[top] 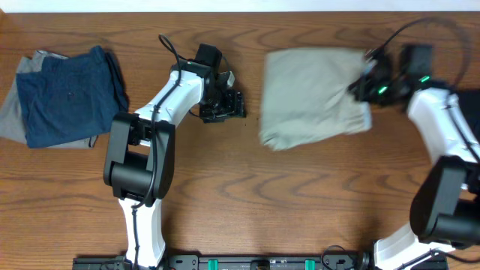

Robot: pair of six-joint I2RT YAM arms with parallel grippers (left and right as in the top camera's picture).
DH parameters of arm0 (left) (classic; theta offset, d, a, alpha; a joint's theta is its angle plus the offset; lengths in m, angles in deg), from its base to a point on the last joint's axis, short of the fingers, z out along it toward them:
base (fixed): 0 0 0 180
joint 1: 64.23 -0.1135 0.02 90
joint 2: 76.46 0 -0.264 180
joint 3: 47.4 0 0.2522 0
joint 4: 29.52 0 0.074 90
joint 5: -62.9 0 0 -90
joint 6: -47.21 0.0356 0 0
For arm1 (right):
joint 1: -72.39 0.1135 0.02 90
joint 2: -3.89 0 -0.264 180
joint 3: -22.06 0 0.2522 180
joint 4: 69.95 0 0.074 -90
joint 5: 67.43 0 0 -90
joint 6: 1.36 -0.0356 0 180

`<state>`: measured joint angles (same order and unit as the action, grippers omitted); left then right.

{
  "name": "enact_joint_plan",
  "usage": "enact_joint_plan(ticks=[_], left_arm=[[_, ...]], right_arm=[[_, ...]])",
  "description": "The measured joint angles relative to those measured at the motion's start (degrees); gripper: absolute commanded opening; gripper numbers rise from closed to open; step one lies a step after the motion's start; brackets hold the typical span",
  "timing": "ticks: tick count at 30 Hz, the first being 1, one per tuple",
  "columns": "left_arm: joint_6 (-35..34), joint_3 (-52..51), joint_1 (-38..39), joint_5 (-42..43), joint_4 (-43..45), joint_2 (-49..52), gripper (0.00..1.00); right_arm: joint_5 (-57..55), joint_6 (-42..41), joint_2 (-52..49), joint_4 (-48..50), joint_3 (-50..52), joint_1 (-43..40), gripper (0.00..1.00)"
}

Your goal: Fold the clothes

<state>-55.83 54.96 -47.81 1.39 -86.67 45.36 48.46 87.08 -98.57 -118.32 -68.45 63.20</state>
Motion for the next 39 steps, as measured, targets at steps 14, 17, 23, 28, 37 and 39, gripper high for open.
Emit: enact_joint_plan(ticks=[14, 17, 23, 28, 37, 39], left_arm=[[0.0, -0.02, -0.22, -0.2, -3.76, 0.0, 0.71], [0.0, -0.02, -0.22, -0.2, -4.61, 0.0, 0.71], [0.0, -0.02, -0.22, -0.22, -5.57, 0.0, 0.71], [0.0, -0.02, -0.22, -0.22, -5.66, 0.0, 0.71], [0.0, -0.02, -0.22, -0.22, -5.73, 0.0, 0.71], [0.0, -0.02, -0.22, -0.22, -5.73, -0.02, 0.71]], right_arm=[[-26.47, 1.68, 1.38, -15.58, -22.99, -20.59, 0.01], [-28.04, 1.4, 1.18, -16.92, -22.97, -25.27, 0.01], [-27.89, 0.7, 0.46, -17.97, -22.93, -32.81, 0.01], [-25.62, 0.7, 0.46, -18.51, -22.93, -35.36, 0.05], [-24.7, 0.28, 0.46, -25.86, -22.93, -35.47, 0.54], [-24.59, 0.24, 0.46, -25.88, -22.93, -35.5, 0.54]])
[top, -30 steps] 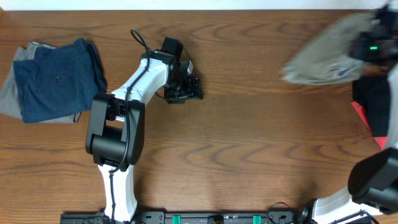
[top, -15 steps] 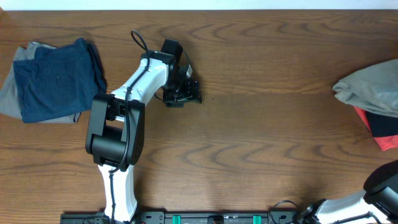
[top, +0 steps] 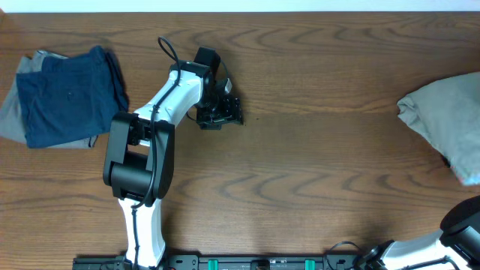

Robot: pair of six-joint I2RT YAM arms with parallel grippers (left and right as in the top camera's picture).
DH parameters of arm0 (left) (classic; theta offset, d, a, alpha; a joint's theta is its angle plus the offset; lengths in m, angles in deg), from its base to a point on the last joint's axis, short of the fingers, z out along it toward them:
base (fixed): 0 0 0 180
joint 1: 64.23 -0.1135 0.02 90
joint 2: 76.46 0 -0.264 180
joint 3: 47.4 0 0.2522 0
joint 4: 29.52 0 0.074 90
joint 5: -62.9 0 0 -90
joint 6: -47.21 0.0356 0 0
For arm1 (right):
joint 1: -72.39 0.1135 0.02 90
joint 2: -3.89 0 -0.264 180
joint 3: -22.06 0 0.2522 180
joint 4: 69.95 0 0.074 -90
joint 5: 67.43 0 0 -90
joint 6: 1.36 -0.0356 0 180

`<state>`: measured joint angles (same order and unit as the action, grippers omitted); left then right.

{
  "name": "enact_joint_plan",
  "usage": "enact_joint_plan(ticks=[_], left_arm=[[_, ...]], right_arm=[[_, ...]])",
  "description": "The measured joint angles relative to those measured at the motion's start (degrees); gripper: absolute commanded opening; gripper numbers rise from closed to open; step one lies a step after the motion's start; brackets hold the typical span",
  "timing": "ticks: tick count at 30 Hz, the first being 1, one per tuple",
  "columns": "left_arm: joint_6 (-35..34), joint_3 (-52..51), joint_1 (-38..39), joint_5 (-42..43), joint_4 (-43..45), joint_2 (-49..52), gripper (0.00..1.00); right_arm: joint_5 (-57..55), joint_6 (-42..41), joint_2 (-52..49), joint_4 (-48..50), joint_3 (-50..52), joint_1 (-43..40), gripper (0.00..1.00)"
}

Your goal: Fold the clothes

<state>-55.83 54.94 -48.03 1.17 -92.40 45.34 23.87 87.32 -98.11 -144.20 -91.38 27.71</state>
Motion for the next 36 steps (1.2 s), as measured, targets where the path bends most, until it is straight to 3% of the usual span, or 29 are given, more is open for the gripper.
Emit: enact_joint_plan(ticks=[5, 10, 15, 23, 28, 36], left_arm=[[0.02, 0.0, 0.0, 0.02, 0.0, 0.02, 0.71], [2.12, 0.0, 0.0, -0.44, -0.13, -0.04, 0.71], [3.3, -0.04, -0.46, -8.46, -1.97, -2.1, 0.71], [0.35, -0.09, -6.32, -23.23, -8.98, -14.88, 0.72], [-2.23, -0.07, -11.39, -26.23, -15.67, -21.11, 0.72], [-5.16, -0.09, -15.04, -28.09, -24.35, -21.81, 0.71]], right_arm=[[1.9, -0.87, 0.0, -0.11, -0.02, -0.02, 0.45], [13.53, 0.79, 0.02, -6.43, -0.28, 0.07, 0.46], [20.17, 5.38, 0.07, -15.72, -0.39, 3.67, 0.5], [16.39, 5.95, 0.07, -19.45, -0.42, 17.0, 0.52], [11.87, 3.32, 0.07, -19.74, -0.44, 25.57, 0.52], [7.91, -0.17, 1.44, -16.2, 0.55, 33.51, 0.52]])
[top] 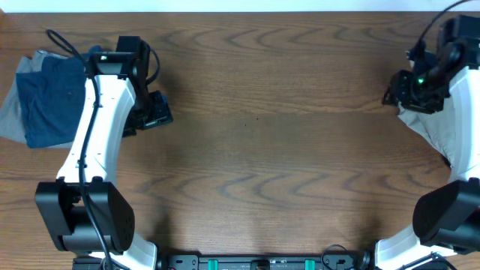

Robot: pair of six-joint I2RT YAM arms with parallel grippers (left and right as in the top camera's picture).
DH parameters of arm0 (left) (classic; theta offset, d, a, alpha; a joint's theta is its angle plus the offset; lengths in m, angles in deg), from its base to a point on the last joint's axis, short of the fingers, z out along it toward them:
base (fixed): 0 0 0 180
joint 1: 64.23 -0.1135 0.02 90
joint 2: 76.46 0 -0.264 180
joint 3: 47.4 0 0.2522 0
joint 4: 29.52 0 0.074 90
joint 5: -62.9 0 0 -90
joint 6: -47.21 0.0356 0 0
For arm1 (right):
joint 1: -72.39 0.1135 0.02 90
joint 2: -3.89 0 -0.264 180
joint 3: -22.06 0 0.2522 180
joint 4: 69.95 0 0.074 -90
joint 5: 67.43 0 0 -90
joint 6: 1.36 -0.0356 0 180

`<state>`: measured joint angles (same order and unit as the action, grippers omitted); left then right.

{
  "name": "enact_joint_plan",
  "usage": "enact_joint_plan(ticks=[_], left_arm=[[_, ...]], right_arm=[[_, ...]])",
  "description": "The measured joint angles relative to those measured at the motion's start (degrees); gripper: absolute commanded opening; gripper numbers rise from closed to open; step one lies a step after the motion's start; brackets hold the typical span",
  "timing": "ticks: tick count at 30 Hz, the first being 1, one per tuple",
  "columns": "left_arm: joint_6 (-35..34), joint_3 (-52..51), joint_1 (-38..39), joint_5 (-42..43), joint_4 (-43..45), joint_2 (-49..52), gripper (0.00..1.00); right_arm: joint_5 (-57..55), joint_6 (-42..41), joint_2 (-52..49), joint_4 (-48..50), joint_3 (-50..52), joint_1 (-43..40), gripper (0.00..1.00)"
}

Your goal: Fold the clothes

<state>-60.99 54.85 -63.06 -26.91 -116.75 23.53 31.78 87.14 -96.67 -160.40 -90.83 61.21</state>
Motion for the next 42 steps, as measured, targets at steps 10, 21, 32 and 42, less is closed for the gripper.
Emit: enact_joint_plan(ticks=[10, 21, 32, 42], left_arm=[[-0.04, -2.62, 0.02, -0.24, 0.04, -5.77, 0.71], [-0.37, -20.13, 0.02, -0.48, 10.78, -35.67, 0.98], [-1.31, -24.72, 0.02, -0.5, 13.38, -45.24, 0.98], [-1.31, -24.74, 0.02, -0.48, 13.38, -45.0, 0.98]], right_arm=[[-1.64, -1.49, 21.53, 16.22, 23.87, 2.25, 0.58], [-2.64, -2.16, 52.85, 20.85, 46.6, 2.25, 0.99], [-2.73, -2.16, 63.45, 11.34, 48.7, 2.25, 0.99], [-2.84, -2.16, 63.45, 10.19, 48.76, 2.25, 0.99]])
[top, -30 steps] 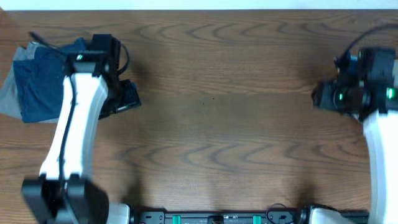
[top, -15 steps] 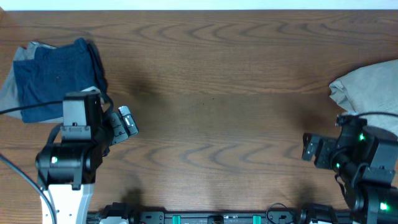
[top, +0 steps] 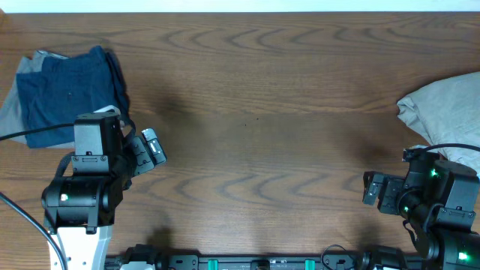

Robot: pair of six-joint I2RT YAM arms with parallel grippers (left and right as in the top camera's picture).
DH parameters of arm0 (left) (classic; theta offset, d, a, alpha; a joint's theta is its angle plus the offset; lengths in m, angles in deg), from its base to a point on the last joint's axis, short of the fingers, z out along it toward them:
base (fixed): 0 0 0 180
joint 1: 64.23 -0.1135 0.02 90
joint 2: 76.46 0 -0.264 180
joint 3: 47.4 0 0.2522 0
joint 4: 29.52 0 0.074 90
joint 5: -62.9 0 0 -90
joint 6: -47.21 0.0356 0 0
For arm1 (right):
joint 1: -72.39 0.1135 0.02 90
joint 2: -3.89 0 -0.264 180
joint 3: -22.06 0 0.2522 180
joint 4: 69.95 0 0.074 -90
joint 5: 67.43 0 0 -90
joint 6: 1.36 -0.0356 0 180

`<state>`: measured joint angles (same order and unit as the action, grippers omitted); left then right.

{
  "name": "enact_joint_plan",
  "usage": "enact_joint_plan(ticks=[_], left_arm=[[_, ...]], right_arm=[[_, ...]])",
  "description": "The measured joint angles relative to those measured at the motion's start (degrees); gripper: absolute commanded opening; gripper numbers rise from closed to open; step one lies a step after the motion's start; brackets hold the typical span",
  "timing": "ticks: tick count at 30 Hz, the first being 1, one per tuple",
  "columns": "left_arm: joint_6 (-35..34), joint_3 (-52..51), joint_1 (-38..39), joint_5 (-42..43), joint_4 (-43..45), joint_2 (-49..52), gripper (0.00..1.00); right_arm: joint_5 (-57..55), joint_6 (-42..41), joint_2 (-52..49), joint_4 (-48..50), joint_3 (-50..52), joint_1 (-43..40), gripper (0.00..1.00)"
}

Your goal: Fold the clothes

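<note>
A folded beige garment (top: pixel 445 120) lies at the table's right edge, partly cut off by the frame. A folded dark blue garment (top: pixel 66 96) rests on a grey one (top: pixel 9 114) at the far left. My left gripper (top: pixel 150 145) hovers low over bare wood, just right of the blue pile and clear of it, holding nothing. My right gripper (top: pixel 372 190) is drawn back near the front right, below and left of the beige garment, also holding nothing. From above the finger gaps do not show.
The brown wooden table (top: pixel 255 112) spans the view. The left arm's base (top: pixel 79 202) stands at the front left and the right arm's base (top: pixel 442 206) at the front right. A black rail (top: pixel 255 262) runs along the front edge.
Both arms have pulled back toward the front edge. The left gripper went from beside the blue pile to lower down, and the right gripper left the beige garment, which now shows in full.
The beige garment lay folded at centre right with my right gripper at its right edge. Then it lay at the far right edge of the table. After that my left arm stood by the blue pile and my right over the beige one. Now both arms are withdrawn.
</note>
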<state>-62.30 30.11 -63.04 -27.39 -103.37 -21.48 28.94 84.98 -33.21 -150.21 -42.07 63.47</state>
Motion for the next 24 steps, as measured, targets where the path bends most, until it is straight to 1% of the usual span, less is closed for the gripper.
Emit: enact_joint_plan(ticks=[6, 11, 14, 19, 24], left_arm=[[0.0, 0.02, -0.02, 0.0, 0.0, 0.0, 0.98], [0.0, 0.0, 0.0, 0.0, 0.0, 0.0, 0.98], [0.0, 0.0, 0.0, -0.04, 0.02, 0.0, 0.98], [0.0, -0.15, 0.0, -0.11, 0.09, 0.0, 0.98], [0.0, -0.31, 0.0, -0.11, 0.07, 0.0, 0.98]], right_arm=[[0.0, 0.0, 1.68, -0.11, 0.15, 0.0, 0.99], [0.0, 0.0, 5.25, -0.04, 0.22, 0.0, 0.99], [0.2, 0.42, 8.9, 1.81, 0.63, 0.02, 0.99], [1.79, 3.85, 19.82, 11.43, 5.4, 0.0, 0.99], [3.96, 5.46, 30.84, 24.26, 16.92, 0.02, 0.99]])
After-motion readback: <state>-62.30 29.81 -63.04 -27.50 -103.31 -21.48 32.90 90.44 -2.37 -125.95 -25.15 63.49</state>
